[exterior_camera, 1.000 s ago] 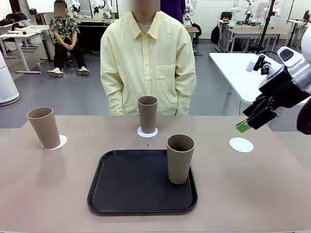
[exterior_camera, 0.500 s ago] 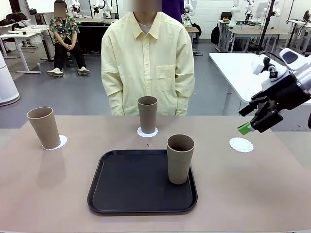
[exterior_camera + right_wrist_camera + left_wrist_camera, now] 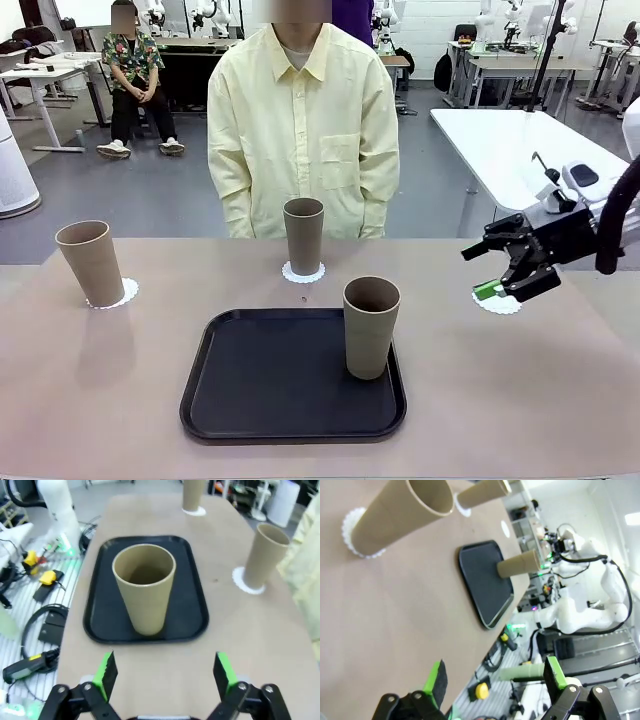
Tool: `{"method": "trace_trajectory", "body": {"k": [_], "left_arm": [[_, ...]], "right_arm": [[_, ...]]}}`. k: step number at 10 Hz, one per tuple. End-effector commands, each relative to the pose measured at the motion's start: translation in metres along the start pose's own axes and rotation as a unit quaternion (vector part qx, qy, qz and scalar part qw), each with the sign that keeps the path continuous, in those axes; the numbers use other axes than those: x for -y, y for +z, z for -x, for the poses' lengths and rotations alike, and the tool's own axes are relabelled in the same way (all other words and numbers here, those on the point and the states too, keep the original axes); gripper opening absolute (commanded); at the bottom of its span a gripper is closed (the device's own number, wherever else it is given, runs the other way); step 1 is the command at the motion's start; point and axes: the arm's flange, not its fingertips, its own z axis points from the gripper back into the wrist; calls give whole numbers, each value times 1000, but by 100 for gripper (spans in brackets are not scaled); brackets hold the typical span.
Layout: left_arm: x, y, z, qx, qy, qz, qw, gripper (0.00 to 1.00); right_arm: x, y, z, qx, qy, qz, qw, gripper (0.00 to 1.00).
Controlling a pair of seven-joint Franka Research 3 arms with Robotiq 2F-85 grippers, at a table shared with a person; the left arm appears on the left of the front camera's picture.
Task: Place coasters on the table and set cups on them.
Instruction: Take one Reusable plastic cup from the Flat Tray and place it on a coaster set by the human.
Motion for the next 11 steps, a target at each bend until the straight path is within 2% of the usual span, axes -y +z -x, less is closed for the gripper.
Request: {"method": "trace_trajectory", "body": {"k": [1, 3, 4, 8, 11], "left_arm": [[2, 0, 0, -2, -1, -1, 1000, 100], [2, 0, 0, -2, -1, -1, 1000, 100], [2, 0, 0, -2, -1, -1, 1000, 100], [2, 0, 0, -2, -1, -1, 1000, 100], [2, 0, 0, -2, -1, -1, 1000, 100]], "right_arm": [[13, -18, 21, 24, -10, -45, 999, 100], [11, -37, 32, 2, -7, -24, 1000, 100], [2, -23, 23, 26, -14, -40, 999, 100], [3, -26, 28, 15, -16, -45, 999, 100], [7, -51, 40, 91, -4, -82, 992, 100]]}}
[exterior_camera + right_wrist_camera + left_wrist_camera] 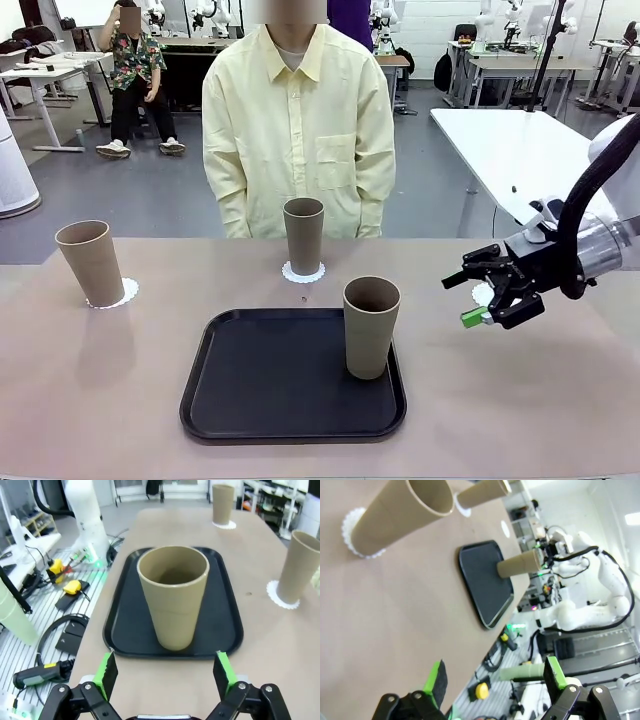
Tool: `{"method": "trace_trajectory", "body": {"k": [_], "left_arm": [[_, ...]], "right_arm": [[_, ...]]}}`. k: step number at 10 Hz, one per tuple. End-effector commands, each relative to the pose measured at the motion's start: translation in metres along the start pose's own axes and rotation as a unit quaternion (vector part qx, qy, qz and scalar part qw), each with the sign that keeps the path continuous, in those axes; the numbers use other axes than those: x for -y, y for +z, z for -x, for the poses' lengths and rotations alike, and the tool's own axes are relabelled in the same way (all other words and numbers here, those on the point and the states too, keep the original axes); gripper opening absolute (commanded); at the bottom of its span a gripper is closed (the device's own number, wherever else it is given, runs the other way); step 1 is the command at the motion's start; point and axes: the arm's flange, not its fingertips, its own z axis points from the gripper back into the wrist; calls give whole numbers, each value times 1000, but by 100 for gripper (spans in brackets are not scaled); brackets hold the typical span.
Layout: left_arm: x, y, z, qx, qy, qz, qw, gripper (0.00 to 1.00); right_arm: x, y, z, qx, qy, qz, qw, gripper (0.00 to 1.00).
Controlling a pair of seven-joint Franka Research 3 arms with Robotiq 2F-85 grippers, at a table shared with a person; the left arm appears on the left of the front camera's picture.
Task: Place coasters on the table and set cups on them.
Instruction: Take one Reusable plastic cup from the Flat Tray and place it on a coaster set by the human.
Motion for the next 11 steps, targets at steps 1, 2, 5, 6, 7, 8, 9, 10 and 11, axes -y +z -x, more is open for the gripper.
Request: {"method": "trace_trajectory", "body": {"k": [1, 2, 5, 6, 7, 8, 9, 10, 11], "left_arm": [[2, 0, 0, -2, -1, -1, 1000, 100], [2, 0, 0, -2, -1, -1, 1000, 100], [2, 0, 0, -2, -1, -1, 1000, 100], [2, 0, 0, -2, -1, -1, 1000, 100], [2, 0, 0, -2, -1, -1, 1000, 100], [2, 0, 0, -2, -1, -1, 1000, 100], [2, 0, 0, -2, -1, -1, 1000, 100], [2, 0, 0, -2, -1, -1, 1000, 100], [2, 0, 0, -2, -1, -1, 1000, 100]], "right_arm": [[7, -14, 12, 61, 20, -26, 998, 100], [6, -21, 12, 97, 37, -41, 994, 100], [21, -50, 32, 114, 40, -13, 993, 100], [25, -64, 38, 108, 42, 2, 993, 100], [29, -75, 41, 101, 42, 8, 994, 100], [30, -85, 43, 92, 42, 6, 995, 100], [32, -94, 45, 80, 48, -3, 996, 100], [34, -100, 46, 75, 51, -7, 996, 100], [35, -105, 49, 73, 47, -12, 996, 100]]}}
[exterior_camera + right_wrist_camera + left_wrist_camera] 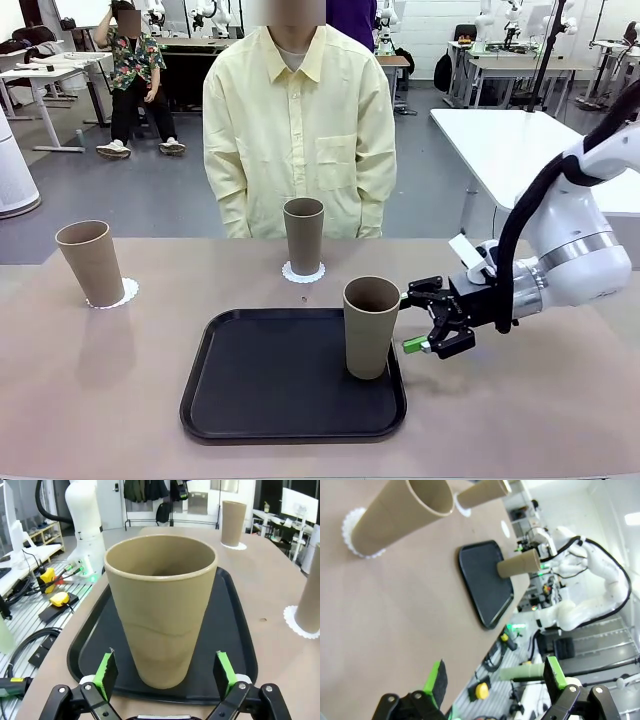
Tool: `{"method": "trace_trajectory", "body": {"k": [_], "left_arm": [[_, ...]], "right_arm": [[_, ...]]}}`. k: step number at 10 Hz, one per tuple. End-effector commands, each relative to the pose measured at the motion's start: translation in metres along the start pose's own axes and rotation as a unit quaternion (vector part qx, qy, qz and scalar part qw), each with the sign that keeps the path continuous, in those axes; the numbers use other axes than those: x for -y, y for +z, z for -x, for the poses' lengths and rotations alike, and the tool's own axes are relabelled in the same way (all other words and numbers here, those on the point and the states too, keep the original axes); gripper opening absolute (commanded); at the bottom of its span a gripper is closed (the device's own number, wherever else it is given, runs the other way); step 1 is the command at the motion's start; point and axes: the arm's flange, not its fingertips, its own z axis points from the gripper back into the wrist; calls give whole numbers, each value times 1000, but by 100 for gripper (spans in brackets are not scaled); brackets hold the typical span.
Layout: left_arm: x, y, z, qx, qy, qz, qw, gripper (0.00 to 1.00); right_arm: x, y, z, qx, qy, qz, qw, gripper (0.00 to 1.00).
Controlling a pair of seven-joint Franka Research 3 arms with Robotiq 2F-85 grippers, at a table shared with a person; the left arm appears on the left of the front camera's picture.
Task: Place coasters on the table and set cups on them.
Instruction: Take one Reusable plastic cup from the Flat Tray and place it on a coaster set by the human.
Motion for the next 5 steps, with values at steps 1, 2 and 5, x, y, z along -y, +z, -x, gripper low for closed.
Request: {"method": "trace_trajectory", "body": {"k": [1, 2, 5], "left_arm": [[2, 0, 0, -2, -1, -1, 1000, 100], [2, 0, 0, -2, -1, -1, 1000, 100], [2, 0, 0, -2, -1, -1, 1000, 100]], "right_arm": [[8, -10, 7, -3, 7, 3, 1000, 100], [11, -14, 8, -1, 7, 2, 1000, 100], [14, -26, 12, -6, -7, -3, 1000, 100]]}}
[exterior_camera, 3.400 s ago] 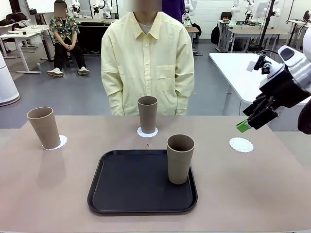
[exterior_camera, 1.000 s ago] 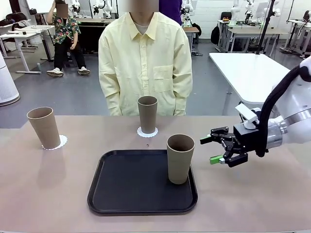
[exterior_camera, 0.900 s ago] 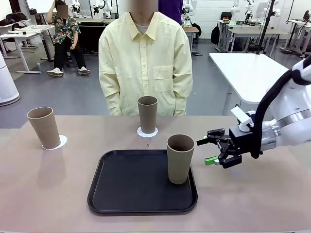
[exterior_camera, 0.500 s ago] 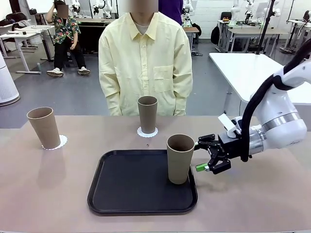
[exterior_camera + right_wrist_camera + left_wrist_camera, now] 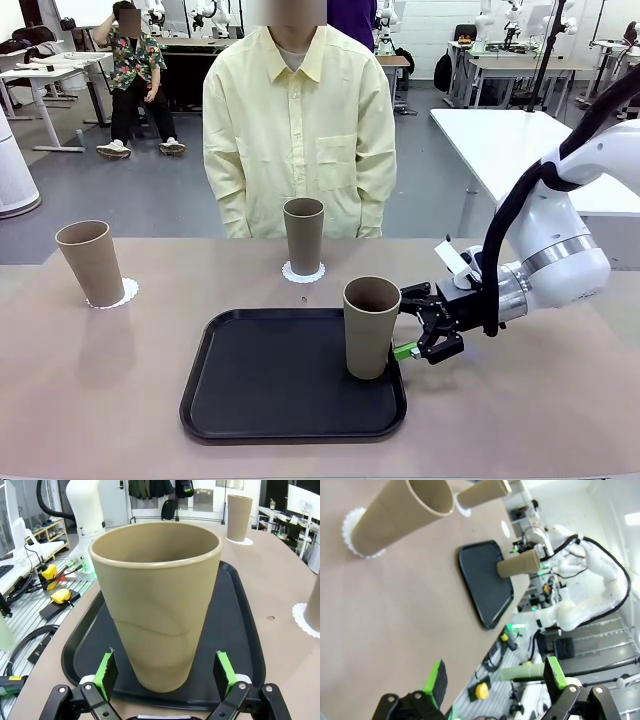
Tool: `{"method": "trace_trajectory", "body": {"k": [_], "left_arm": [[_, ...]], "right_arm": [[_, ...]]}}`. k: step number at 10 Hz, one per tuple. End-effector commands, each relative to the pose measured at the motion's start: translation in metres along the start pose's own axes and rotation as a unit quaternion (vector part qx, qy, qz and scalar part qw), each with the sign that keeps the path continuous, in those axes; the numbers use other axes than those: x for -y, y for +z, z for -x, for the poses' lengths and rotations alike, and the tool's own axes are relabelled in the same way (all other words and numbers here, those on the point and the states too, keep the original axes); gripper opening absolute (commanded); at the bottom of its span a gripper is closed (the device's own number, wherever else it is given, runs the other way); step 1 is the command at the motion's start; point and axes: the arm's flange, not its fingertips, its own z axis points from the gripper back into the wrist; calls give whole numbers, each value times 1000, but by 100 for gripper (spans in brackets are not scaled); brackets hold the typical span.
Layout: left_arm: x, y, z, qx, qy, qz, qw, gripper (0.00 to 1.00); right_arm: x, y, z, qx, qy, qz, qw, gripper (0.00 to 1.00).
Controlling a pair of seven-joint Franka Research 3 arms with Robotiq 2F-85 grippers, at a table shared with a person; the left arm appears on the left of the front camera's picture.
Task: Place coasters on the table and set cups on them.
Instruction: Take one Reusable plastic cup from the Flat Tray and place it on a coaster set by the human.
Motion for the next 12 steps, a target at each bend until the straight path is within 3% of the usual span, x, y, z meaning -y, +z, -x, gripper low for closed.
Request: {"method": "trace_trajectory", "body": {"k": [1, 12], "left_arm": [[2, 0, 0, -2, -1, -1, 1000, 100], [2, 0, 0, -2, -1, -1, 1000, 100]], "right_arm": [[9, -12, 3, -1, -3, 11, 1000, 100], [6, -48, -3, -5, -7, -20, 1000, 100]]}}
